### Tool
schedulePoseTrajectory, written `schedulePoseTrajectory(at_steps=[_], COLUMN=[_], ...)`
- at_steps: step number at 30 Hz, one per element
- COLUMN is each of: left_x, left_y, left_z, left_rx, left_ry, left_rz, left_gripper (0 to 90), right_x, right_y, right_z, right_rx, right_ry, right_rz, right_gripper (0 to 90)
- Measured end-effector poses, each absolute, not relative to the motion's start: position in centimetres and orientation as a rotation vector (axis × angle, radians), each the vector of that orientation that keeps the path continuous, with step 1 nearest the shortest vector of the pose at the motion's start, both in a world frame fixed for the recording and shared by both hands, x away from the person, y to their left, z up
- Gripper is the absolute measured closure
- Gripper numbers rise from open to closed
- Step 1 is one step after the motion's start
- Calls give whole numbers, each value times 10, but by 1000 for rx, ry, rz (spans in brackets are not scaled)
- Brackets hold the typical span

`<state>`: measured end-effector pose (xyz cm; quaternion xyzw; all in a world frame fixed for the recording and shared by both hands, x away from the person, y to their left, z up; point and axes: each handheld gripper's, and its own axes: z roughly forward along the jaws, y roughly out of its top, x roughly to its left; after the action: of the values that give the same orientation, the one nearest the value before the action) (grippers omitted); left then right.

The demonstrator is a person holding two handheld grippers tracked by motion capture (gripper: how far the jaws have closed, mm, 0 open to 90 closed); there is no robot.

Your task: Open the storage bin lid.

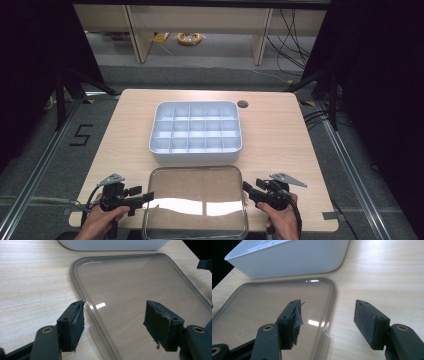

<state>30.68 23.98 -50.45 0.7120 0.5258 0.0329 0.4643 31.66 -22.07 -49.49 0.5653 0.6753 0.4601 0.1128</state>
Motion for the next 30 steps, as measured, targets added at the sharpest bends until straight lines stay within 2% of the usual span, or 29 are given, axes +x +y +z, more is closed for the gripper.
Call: schedulePoseTrajectory(at_steps=[14, 16, 20, 30], left_x=[307, 306, 304, 295], left_y=[239, 240, 240, 237], left_z=[-499, -498, -495, -495], left_rx=[1740, 1741, 1763, 1777], left_ry=[1207, 1197, 1182, 1151], left_rz=[105, 113, 163, 172], left_gripper=[224, 211, 205, 204], right_x=[312, 314, 310, 295], right_y=[-222, -226, -224, -230], right_z=[-485, -487, -484, -480], right_rx=[1686, 1605, 1608, 1519], right_ry=[1957, 1968, 1967, 2011], right_rz=[1344, 1344, 1333, 1270], right_gripper=[305, 296, 287, 272])
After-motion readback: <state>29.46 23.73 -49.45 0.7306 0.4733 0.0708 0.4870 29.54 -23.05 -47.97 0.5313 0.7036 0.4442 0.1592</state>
